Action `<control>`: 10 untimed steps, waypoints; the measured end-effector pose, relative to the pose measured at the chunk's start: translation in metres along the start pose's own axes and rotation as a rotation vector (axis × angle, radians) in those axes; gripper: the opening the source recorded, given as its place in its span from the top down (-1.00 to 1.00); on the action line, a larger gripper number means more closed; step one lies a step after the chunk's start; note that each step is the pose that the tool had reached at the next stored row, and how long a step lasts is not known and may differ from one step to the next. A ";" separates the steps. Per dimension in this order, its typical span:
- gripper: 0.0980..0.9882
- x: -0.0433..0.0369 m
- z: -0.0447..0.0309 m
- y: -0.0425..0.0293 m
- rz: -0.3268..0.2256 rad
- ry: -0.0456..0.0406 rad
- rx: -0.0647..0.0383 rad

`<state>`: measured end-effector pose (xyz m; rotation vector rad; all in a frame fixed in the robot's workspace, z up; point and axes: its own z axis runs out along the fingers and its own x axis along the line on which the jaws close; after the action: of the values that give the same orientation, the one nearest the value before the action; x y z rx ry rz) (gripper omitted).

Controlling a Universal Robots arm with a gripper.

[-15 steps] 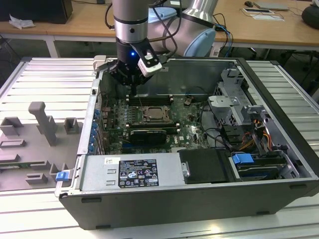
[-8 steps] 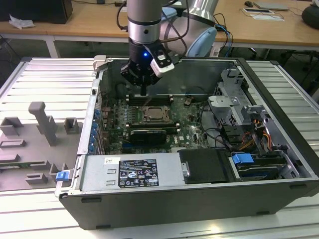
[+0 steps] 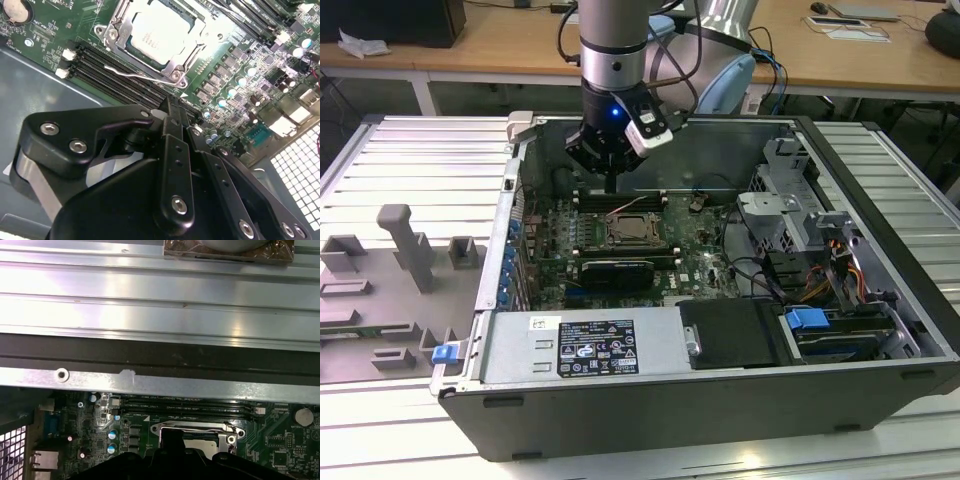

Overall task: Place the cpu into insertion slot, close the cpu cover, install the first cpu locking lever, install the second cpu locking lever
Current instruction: 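Install the first cpu locking lever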

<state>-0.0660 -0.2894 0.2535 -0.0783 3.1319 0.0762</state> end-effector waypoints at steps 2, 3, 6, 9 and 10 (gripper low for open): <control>0.98 0.0000 0.0001 0.0000 0.000 -0.0001 0.000; 0.98 0.0000 0.0001 0.0000 0.000 -0.0001 0.000; 0.98 0.0000 0.0001 0.0000 0.000 -0.0001 0.000; 0.98 0.0000 0.0002 0.0000 0.000 -0.0001 0.000; 0.98 0.0000 0.0002 0.0000 0.000 -0.0002 0.000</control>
<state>-0.0660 -0.2894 0.2532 -0.0783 3.1317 0.0764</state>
